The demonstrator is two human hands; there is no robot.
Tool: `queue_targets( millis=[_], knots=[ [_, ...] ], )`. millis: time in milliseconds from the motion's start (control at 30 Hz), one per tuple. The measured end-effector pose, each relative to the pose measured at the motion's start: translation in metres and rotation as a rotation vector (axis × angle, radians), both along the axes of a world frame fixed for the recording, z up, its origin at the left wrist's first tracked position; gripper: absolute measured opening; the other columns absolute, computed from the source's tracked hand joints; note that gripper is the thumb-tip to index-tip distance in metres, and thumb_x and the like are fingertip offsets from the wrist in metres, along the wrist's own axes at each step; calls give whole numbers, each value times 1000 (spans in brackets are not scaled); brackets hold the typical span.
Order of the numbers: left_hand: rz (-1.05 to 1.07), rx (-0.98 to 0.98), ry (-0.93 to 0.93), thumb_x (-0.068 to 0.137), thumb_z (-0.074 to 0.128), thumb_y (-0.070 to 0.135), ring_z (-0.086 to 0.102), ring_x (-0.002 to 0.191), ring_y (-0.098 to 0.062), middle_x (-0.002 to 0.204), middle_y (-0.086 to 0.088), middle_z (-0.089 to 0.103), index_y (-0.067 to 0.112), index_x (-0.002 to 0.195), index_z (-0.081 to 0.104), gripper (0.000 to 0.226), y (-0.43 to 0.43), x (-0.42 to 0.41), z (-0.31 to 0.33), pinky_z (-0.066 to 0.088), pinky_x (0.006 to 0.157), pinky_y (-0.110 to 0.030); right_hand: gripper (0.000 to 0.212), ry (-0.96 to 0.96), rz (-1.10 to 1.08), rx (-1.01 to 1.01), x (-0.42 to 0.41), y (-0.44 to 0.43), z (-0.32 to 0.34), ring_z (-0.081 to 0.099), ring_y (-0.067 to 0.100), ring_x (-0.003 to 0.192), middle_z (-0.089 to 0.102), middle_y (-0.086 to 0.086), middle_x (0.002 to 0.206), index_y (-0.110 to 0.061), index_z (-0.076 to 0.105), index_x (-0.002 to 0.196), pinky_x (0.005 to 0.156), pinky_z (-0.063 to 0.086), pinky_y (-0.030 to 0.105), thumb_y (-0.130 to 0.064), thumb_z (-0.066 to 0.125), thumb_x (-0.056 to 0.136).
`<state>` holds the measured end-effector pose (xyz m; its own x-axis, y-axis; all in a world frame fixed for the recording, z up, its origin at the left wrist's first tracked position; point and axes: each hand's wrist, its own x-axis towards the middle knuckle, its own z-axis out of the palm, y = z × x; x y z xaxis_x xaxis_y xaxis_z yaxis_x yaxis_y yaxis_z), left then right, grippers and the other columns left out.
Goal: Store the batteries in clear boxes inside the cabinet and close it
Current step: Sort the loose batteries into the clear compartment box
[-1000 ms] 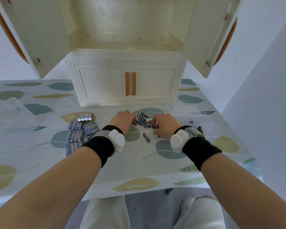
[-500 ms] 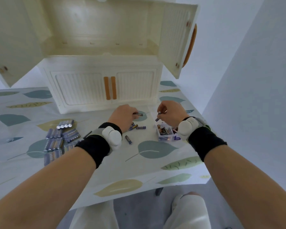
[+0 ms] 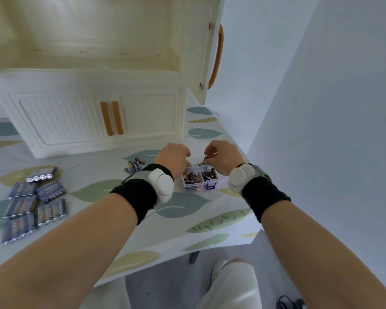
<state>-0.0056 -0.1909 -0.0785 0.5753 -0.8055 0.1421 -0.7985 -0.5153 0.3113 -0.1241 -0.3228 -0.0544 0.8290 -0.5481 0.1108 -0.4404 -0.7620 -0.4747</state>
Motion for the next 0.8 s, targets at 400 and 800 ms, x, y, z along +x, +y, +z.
queue_targets(
  millis=[400, 800],
  knots=[
    [53, -35, -37, 97, 56, 8, 64, 108, -23, 117, -4, 71, 12, 122, 66, 27, 32, 12, 3, 48, 97, -33, 17, -8, 42, -11, 6, 14, 7, 65, 20, 97, 71, 1, 104, -14, 71, 102, 87, 50, 27, -11, 69, 86],
    [248, 66, -4, 93, 51, 8, 64, 105, -26, 114, -1, 70, 23, 111, 69, 30, 135, 47, -5, 52, 91, -39, 11, 101, 385, -62, 54, 115, 0, 62, 15, 81, 66, -4, 87, -17, 73, 90, 73, 46, 24, -24, 74, 81]
  ],
)
